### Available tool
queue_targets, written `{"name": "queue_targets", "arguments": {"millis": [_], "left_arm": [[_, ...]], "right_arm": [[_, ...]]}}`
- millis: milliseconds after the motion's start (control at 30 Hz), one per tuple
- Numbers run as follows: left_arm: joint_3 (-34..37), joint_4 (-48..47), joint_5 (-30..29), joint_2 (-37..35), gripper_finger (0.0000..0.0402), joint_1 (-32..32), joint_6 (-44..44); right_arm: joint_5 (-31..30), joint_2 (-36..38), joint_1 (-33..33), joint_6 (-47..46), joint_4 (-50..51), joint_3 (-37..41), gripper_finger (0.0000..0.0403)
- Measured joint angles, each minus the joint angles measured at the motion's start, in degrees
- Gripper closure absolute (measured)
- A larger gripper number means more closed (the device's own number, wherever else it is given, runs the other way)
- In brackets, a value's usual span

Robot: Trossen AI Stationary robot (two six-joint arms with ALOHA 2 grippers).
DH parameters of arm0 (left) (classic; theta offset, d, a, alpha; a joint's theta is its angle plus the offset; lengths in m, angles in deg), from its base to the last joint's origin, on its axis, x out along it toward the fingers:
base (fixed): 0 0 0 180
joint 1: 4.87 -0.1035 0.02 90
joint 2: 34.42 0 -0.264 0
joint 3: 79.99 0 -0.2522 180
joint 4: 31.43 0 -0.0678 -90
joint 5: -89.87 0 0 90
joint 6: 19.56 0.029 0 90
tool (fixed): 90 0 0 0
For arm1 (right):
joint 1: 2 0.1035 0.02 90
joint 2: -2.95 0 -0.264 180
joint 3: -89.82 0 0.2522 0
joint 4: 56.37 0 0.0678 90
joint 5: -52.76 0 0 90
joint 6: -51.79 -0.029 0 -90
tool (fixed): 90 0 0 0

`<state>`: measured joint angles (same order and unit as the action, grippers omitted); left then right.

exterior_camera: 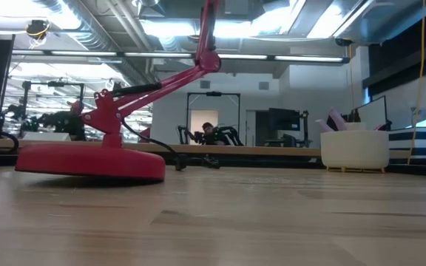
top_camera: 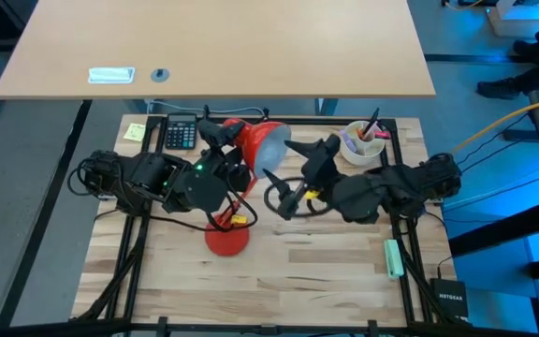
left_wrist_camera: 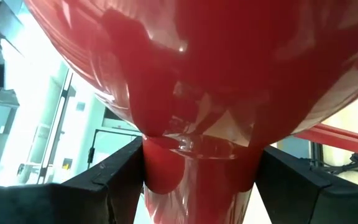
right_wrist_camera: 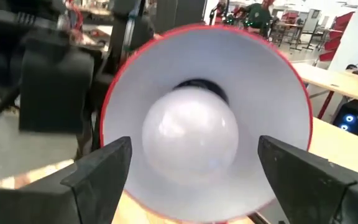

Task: Screw lightbulb
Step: Insert the light bulb into the lamp

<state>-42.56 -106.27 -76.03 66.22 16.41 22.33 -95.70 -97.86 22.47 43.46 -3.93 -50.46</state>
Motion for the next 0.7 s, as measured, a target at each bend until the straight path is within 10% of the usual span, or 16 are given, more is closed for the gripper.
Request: {"name": "queue_targets", "arguments": {"millis": [233, 700], "left_arm": [[0.0, -0.04, -0.17, -0.03, 0.0151, 0.0, -0.07], [-0.02, 0.0, 0.24, -0.13, 0.0151, -0.02, 0.07]], "right_arm": [[-3.8, 0.48, 4.88, 8.6, 4.95, 0.0, 0.0049], [-3.66, 0.57, 4.42, 67.71, 2.94, -0.02, 0.0049]]}}
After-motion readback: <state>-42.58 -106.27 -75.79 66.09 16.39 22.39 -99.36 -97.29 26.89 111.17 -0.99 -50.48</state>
